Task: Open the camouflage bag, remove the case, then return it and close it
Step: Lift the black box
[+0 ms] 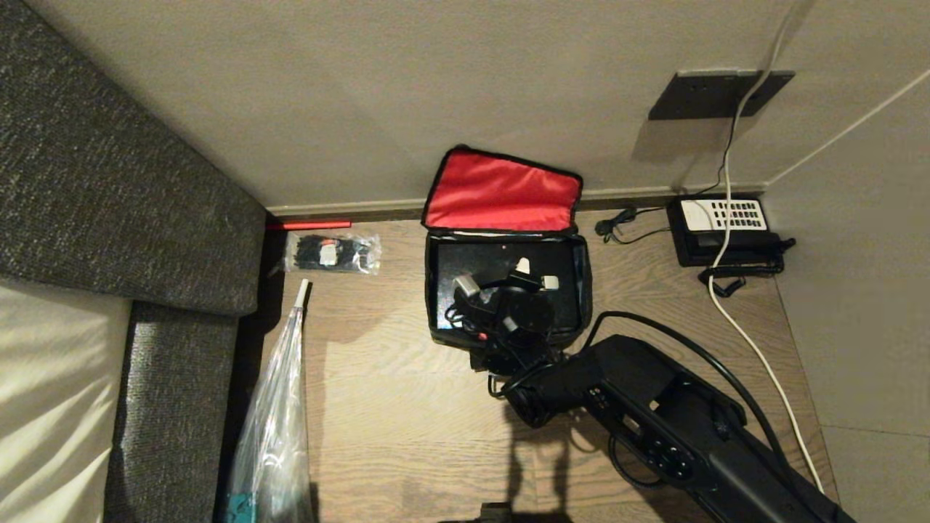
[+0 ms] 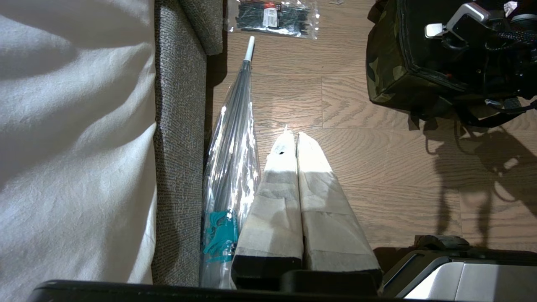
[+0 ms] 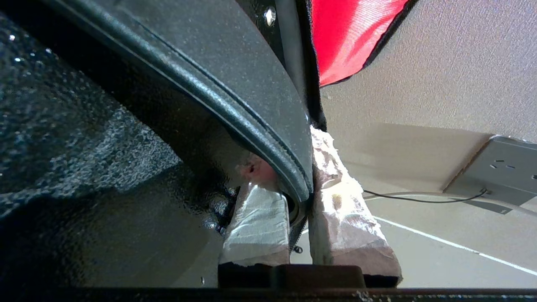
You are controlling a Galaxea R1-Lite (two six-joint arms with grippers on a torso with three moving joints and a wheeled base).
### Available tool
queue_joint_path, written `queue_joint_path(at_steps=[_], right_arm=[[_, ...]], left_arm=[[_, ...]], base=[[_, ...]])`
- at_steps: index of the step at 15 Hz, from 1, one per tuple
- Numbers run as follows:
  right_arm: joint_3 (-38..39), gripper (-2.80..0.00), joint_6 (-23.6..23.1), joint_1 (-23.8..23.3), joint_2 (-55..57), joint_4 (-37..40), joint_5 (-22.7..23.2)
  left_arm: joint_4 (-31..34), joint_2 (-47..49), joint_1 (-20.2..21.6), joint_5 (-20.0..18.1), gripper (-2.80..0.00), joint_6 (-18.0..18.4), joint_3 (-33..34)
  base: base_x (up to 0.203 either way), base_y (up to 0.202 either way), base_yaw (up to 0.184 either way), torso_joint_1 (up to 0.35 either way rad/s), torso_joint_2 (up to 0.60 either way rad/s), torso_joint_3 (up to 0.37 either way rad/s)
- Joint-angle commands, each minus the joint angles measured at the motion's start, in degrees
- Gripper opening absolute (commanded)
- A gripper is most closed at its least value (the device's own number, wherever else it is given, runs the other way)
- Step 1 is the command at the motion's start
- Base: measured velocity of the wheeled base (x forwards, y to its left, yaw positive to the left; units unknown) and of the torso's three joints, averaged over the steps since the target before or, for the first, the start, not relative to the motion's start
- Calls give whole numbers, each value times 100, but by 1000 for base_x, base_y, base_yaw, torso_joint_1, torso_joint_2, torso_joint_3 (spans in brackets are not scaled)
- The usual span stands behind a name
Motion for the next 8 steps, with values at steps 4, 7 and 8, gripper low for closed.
queue_joint_path(at_steps=[4,7,8], right_arm=[[42,-280,-20,145,-225,-197,-71],[90,-280,13,324,-589,-201,-311],[85,-280,-38,427,-708,-198,-539]], left_arm=[[0,-20,2,0,-280,-2,1],[0,-20,2,0,-280,-2,1],[0,-20,2,0,-280,-2,1]], base=[[0,0,0,0,0,0],[0,0,0,0,0,0],[0,0,0,0,0,0]])
